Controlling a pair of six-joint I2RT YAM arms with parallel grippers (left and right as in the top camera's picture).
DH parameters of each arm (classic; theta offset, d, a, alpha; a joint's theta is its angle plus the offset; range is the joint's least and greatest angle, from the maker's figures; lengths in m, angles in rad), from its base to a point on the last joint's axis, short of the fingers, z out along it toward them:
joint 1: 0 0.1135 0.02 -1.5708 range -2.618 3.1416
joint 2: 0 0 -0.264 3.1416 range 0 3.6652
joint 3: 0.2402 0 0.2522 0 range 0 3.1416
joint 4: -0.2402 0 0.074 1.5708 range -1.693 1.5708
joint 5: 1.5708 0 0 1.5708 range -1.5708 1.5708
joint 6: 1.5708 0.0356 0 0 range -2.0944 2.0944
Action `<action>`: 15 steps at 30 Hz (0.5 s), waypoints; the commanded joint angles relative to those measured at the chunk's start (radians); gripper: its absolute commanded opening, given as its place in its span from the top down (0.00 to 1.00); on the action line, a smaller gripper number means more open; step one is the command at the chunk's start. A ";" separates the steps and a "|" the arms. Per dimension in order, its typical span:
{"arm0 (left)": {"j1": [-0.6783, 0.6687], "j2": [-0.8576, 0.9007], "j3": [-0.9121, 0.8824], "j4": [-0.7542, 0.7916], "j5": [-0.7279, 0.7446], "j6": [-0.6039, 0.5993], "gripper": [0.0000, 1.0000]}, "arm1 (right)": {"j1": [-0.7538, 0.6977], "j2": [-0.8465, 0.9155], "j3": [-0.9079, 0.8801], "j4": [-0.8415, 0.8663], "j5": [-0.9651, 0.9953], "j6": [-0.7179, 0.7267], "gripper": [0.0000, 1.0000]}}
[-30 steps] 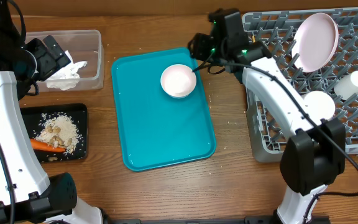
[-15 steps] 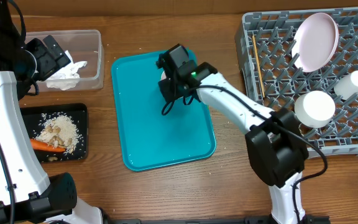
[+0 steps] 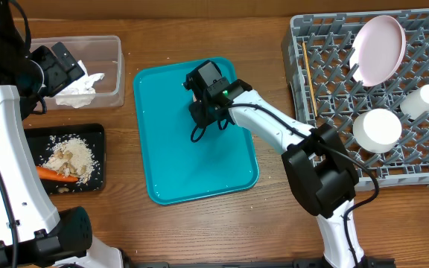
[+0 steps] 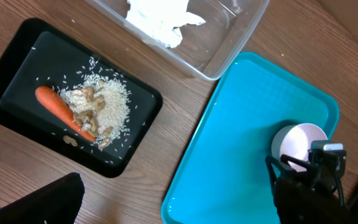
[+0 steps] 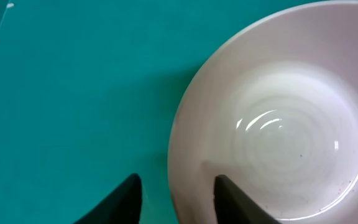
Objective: Sort waste into correct bins and load items into the dishwasher rack
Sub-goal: 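Carry the pink bowl right and lower it into the rack's right edge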
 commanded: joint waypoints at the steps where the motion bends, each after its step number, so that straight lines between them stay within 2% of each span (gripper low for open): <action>1: 0.004 0.000 0.000 -0.002 -0.010 -0.010 0.00 | -0.002 0.005 0.018 0.005 0.013 -0.009 0.69; 9: 0.002 0.000 0.000 -0.002 -0.010 -0.010 0.00 | -0.006 -0.073 0.131 -0.074 0.013 0.018 0.96; 15: 0.004 0.000 0.000 -0.002 -0.010 -0.010 0.00 | -0.038 -0.140 0.211 -0.183 -0.031 0.044 0.96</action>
